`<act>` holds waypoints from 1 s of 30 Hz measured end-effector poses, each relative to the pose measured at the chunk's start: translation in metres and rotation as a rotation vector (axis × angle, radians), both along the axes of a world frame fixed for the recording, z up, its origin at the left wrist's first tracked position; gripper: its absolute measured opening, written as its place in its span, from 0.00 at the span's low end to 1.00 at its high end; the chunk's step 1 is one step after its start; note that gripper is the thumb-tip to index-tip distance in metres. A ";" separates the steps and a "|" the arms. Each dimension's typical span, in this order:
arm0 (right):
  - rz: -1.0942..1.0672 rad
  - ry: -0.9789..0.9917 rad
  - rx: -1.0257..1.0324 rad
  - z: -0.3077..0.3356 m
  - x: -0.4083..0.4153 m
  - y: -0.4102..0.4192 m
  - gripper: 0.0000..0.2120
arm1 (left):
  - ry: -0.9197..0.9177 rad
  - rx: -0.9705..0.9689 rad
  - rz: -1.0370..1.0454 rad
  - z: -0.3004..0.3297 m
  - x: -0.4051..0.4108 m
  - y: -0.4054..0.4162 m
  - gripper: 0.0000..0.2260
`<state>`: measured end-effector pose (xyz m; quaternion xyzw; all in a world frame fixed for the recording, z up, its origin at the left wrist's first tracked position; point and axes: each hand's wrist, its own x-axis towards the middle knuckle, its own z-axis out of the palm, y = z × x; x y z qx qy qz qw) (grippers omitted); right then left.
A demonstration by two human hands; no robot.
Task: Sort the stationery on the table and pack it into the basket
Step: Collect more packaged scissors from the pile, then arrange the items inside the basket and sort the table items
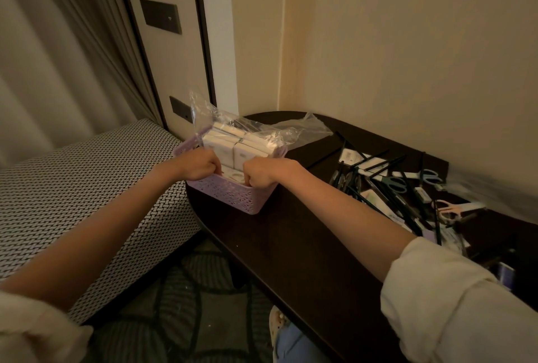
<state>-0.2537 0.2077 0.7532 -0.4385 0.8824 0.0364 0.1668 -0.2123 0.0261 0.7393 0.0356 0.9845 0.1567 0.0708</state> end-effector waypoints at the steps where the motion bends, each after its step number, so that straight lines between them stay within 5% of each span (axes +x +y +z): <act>1: -0.007 -0.006 -0.010 0.000 0.001 0.002 0.13 | 0.004 -0.003 0.005 0.000 0.001 0.000 0.13; 5: -0.030 -0.035 -0.246 0.005 0.008 0.021 0.15 | 0.086 0.000 0.016 0.001 0.007 0.005 0.12; 13: -0.120 0.223 -0.650 0.011 0.018 0.104 0.12 | 0.500 0.120 0.036 0.006 0.014 0.044 0.11; 19: -0.384 0.242 -0.469 -0.007 0.022 0.194 0.14 | 0.647 0.252 -0.149 0.013 0.011 0.117 0.10; 23: -0.506 0.230 -0.375 -0.019 0.033 0.255 0.08 | 0.568 0.250 -0.225 0.015 0.000 0.174 0.12; 30: -0.684 0.218 -0.329 -0.040 0.037 0.349 0.11 | 0.460 0.236 -0.384 0.008 -0.017 0.263 0.12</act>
